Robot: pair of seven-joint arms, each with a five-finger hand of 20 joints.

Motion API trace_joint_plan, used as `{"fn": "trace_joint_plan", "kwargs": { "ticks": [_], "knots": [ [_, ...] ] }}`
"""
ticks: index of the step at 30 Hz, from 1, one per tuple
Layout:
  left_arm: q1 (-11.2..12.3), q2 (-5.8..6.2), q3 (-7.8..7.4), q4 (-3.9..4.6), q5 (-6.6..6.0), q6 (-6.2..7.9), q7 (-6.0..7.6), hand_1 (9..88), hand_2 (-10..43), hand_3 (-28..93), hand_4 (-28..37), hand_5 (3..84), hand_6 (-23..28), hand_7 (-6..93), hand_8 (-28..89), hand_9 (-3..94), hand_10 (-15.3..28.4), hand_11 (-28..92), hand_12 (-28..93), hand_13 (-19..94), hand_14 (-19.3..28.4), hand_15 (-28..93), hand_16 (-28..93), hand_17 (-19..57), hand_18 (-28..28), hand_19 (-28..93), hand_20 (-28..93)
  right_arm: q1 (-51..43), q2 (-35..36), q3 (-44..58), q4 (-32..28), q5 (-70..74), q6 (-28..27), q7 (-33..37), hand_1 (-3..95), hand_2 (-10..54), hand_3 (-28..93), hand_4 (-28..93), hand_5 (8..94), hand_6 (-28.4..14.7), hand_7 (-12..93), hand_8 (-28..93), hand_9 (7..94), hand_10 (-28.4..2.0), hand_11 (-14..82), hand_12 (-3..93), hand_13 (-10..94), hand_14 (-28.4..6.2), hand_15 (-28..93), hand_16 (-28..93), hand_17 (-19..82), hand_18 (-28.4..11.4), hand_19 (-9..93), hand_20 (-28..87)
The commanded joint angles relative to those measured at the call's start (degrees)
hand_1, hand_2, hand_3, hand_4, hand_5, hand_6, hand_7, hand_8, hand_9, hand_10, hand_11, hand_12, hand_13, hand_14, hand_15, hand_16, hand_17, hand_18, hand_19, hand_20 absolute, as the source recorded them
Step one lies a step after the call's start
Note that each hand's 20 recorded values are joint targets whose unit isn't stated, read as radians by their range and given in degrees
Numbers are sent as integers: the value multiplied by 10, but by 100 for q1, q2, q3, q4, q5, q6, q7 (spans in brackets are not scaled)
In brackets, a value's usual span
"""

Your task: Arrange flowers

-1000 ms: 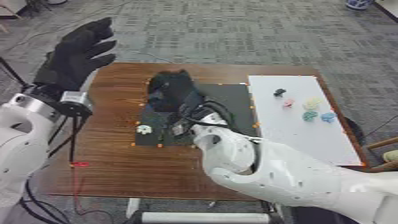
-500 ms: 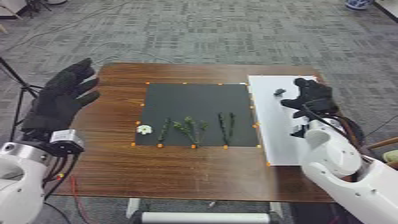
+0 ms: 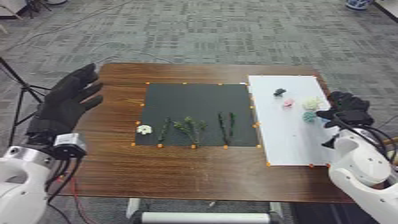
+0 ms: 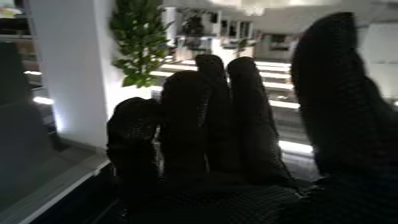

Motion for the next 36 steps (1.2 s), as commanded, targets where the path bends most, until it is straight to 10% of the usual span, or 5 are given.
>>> {"fn": "trace_joint_plan", "kwargs": {
  "ticks": [1, 23, 29, 36],
  "knots": [
    [13, -19, -61, 7, -19, -47, -85, 235, -27, 678, -283, 198, 15, 203, -99, 144, 85, 182, 188, 46, 115, 405, -50, -130, 182, 369, 113, -47, -64, 21, 105, 278, -372, -444, 559, -95, 477, -283, 494, -16, 183, -141, 523, -74, 156, 158, 501, -112, 819, 308, 266, -213, 850, 615],
    [-12, -70, -75, -4, -39, -27, -117, 235, -25, 677, -283, 198, 15, 202, -99, 144, 87, 183, 188, 47, 116, 406, -49, -130, 182, 370, 114, 489, -282, -548, 427, 255, -668, -1176, 423, -95, 754, -283, 563, 42, 271, -171, 610, -58, 200, 173, 530, -87, 817, 316, 264, -200, 840, 617],
    [-44, -13, -147, -3, -54, 11, -142, 236, -23, 675, -283, 199, 15, 203, -98, 145, 86, 185, 188, 46, 117, 405, -48, -131, 182, 370, 113, 551, -327, -783, 507, 207, 8, -1404, 490, -95, 763, -282, 703, 62, 440, -47, 811, -34, 161, 453, 616, -61, 798, 347, 302, -194, 853, 611],
    [-135, -6, -89, 19, -51, 14, -149, 236, -24, 676, -283, 199, 16, 203, -99, 145, 86, 186, 188, 47, 116, 407, -50, -131, 183, 371, 113, 660, -357, -794, 259, 113, -95, -1366, 495, -95, 797, -283, 776, 61, 403, -37, 869, -36, 157, 493, 654, -58, 785, 360, 322, -197, 864, 609]
  ]
}}
